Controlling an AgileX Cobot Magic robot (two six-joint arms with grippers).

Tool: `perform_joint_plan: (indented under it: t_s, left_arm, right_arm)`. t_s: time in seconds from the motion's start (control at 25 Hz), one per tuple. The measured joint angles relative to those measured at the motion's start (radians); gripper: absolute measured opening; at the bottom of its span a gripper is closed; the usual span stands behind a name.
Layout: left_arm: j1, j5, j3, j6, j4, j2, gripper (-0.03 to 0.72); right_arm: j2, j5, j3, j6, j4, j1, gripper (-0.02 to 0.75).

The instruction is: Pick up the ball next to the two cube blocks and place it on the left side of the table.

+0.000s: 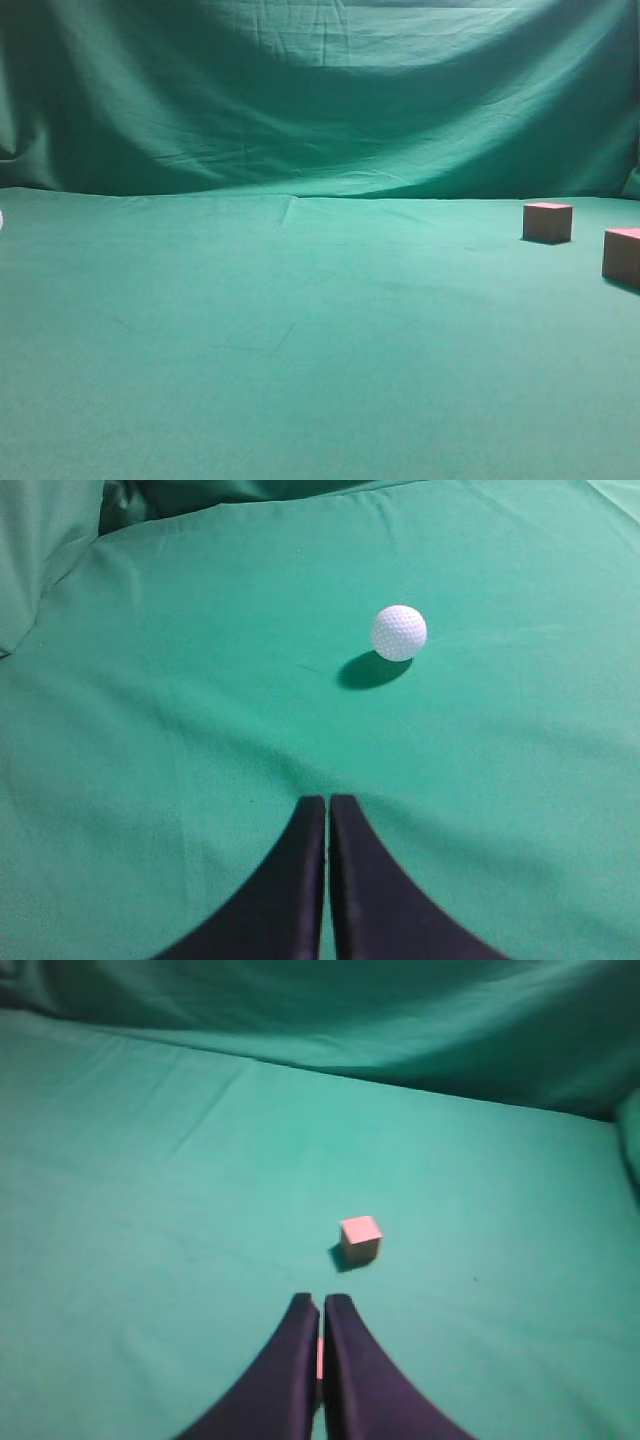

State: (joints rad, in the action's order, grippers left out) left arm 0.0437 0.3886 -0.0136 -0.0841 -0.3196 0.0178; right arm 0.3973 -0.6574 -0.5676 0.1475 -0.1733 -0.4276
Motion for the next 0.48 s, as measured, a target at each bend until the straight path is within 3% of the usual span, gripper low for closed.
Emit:
perform_joint_plan:
  t_s: [0.24, 0.48]
  left_arm:
    - [0.0, 0.0, 0.0, 0.0, 0.0, 0.0, 0.0]
    - [0.0, 0.0, 0.0, 0.0, 0.0, 0.0, 0.0]
  right_arm:
    - [-0.17, 0.198, 0.258, -0.002, -0.006, 0.201, 0.0]
    - [-0.354, 0.252, 0.477, -0.004, -0.01, 0.296, 0.0]
